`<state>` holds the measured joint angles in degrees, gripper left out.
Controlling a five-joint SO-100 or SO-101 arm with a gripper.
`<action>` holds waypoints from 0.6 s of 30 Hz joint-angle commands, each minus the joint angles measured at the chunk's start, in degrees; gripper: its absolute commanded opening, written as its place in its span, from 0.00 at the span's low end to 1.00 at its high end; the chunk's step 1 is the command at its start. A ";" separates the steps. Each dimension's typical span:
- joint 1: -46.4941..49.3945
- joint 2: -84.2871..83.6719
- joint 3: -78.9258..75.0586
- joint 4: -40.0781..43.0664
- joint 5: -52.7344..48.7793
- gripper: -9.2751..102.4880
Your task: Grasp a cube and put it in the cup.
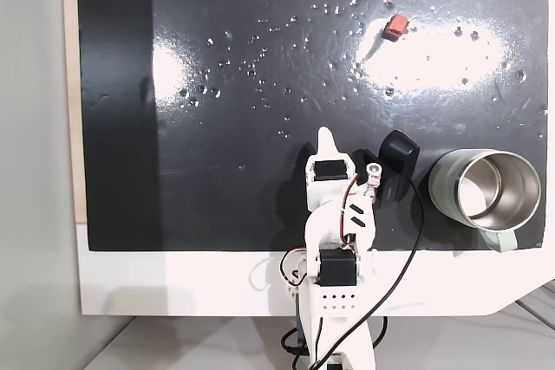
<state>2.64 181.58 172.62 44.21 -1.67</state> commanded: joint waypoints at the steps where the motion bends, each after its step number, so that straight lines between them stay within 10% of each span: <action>1: 4.57 0.44 -0.44 -1.67 7.47 0.08; 18: 3.69 0.44 -0.44 -1.76 5.54 0.08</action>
<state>6.68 181.58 172.62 44.21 5.01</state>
